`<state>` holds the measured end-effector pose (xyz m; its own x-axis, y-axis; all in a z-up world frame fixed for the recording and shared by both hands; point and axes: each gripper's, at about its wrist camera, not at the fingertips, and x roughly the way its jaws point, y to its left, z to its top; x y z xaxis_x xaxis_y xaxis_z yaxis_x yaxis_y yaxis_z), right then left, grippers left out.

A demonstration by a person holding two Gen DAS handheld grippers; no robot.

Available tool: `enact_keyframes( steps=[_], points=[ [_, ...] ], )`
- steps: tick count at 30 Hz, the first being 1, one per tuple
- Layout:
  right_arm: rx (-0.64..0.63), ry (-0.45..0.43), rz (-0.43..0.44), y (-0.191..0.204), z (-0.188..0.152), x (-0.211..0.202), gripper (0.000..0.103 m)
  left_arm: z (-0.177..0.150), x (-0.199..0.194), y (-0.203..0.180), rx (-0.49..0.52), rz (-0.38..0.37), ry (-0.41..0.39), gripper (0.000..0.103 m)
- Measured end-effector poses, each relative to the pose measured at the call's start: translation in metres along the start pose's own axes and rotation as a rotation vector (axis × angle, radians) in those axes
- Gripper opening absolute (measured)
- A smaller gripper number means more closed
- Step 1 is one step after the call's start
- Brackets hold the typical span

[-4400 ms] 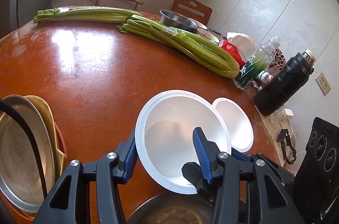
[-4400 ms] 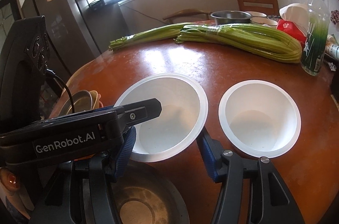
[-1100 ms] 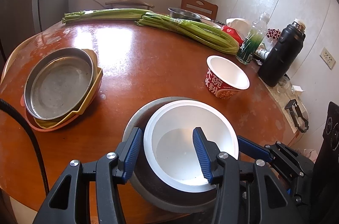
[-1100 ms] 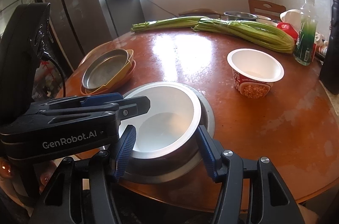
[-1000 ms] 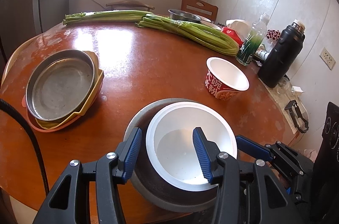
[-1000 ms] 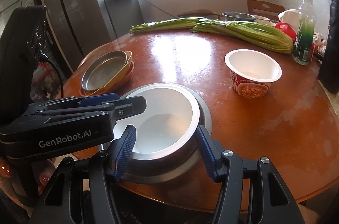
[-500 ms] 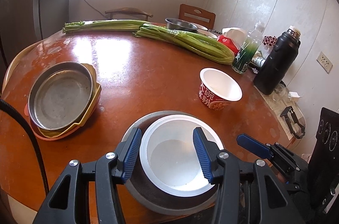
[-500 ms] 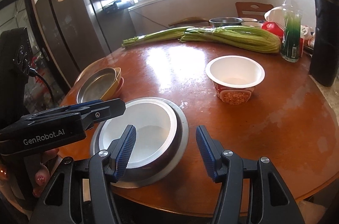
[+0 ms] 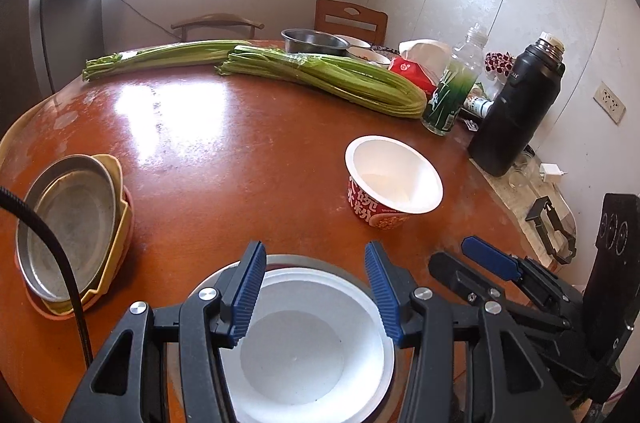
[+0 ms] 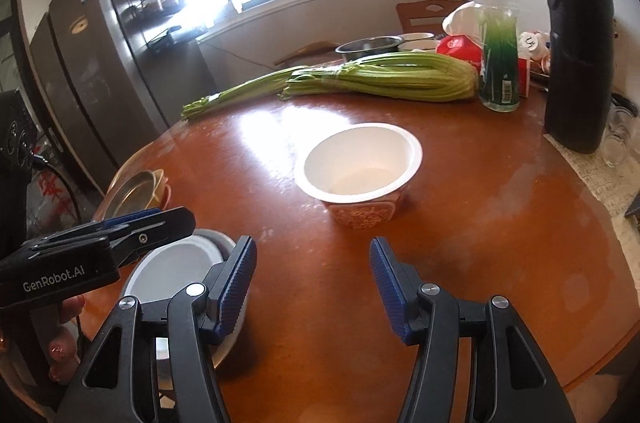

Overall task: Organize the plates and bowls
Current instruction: 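Move the left tool to the red-printed paper cup and grasp its rim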

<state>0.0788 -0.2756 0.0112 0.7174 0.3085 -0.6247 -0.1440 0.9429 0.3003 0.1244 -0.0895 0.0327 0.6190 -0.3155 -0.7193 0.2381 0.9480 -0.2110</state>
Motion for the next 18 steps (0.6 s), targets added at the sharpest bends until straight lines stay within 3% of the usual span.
enact_keyframes(
  steps=[5, 18],
  points=[
    [0.043, 0.009, -0.042, -0.023, 0.019, 0.014, 0.061, 0.018, 0.022, -0.009, 0.022, 0.005, 0.037, 0.051],
    [0.092, 0.092, -0.045, -0.048, 0.046, 0.059, 0.061, 0.053, 0.06, -0.017, 0.03, -0.021, 0.08, 0.052]
  ],
)
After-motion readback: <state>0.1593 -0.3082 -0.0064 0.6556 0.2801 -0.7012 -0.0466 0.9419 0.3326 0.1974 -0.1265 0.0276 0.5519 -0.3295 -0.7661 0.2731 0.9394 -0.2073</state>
